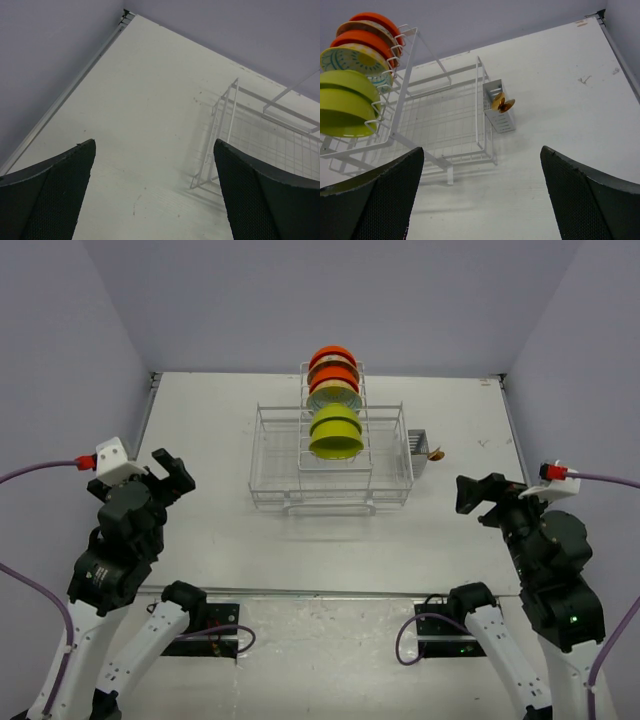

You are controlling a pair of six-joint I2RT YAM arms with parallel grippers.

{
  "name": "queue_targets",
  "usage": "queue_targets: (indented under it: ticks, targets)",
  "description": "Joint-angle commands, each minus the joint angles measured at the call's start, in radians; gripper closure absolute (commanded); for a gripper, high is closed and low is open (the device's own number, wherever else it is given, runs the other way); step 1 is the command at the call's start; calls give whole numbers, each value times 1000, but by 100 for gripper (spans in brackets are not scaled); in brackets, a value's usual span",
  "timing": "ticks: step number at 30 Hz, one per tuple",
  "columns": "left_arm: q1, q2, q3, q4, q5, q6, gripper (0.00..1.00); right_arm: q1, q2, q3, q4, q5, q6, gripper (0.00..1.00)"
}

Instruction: Unload the bowls from the dish rack

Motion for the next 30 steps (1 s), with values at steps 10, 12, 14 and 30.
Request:
queue_targets:
  ticks: [10, 12, 14, 30]
  targets:
    - [-2, -27, -87, 110, 25, -15, 0, 5, -125, -148, 402, -418, 2, 1]
    - [-2, -23, -110, 126, 38, -13, 0, 5, -39, -70, 350, -480, -39, 1]
    - [-1, -11, -130, 132, 60, -5, 0, 5, 55, 20, 304, -480, -76, 1]
    - [93, 78, -149, 175, 206, 56, 0, 844, 602, 208, 533, 687, -803, 13]
